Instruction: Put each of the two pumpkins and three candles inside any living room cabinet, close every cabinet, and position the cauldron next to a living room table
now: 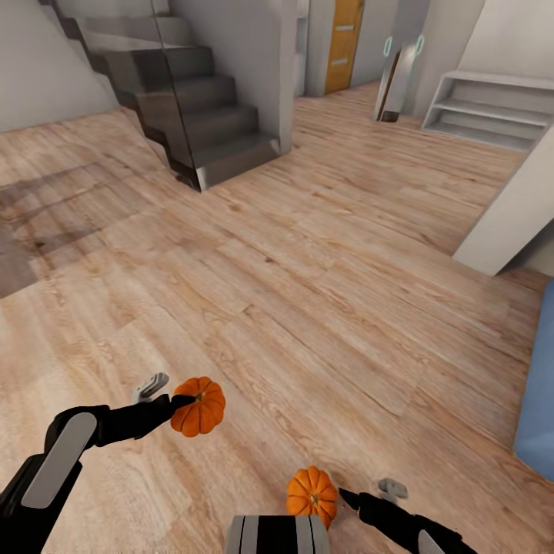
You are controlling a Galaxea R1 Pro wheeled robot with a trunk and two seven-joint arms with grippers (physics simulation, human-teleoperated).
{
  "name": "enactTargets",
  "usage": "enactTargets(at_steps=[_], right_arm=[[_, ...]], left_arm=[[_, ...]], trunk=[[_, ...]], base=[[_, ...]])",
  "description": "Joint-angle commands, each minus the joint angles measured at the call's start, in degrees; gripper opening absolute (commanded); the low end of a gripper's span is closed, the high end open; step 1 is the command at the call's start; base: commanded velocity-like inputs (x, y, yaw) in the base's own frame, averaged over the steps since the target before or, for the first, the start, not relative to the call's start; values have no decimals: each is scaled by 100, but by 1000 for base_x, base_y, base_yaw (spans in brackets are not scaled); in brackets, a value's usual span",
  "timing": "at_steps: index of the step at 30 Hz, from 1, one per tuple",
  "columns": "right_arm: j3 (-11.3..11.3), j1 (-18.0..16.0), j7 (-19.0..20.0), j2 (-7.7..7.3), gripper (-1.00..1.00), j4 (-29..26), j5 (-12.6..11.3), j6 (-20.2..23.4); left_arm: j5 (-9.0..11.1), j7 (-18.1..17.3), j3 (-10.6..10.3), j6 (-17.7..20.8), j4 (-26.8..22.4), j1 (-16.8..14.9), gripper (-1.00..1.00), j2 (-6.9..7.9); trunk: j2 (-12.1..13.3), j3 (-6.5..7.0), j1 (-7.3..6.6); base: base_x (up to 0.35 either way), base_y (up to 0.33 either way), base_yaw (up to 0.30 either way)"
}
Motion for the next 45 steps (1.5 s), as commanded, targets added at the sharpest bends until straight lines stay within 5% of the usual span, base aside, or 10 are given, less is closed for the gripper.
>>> enactTargets(at_steps=[1, 6, 16, 29, 38, 45], right_arm=[[-30, -3, 50, -44, 100, -5, -124, 69], [-280, -22, 181, -294, 100, -17, -403, 167], [-296, -55, 109, -291, 100, -68, -356, 174], [-250, -771, -50, -255, 100, -49, -324, 205], [-234, -840, -301, 62, 100, -35, 187, 422], [-228, -841, -299, 160, 100, -19, 260, 450]], left_arm=[[71, 57, 4, 19, -5, -3, -100, 2], [71, 57, 9, 19, -5, -3, -100, 7], [71, 57, 8, 19, -5, -3, -100, 8], [71, 57, 23, 19, -5, -3, -100, 9], [71, 57, 32, 19, -5, -3, -100, 8], [71, 57, 41, 19, -5, -3, -100, 16]], trunk=[[-3, -27, 1], [-10, -137, 14], [-23, -359, 40], [-38, -603, 68], [-45, -713, 81], [-54, -869, 99]], base=[[0, 0, 0], [0, 0, 0], [0, 0, 0], [0, 0, 0], [0, 0, 0], [0, 0, 0]])
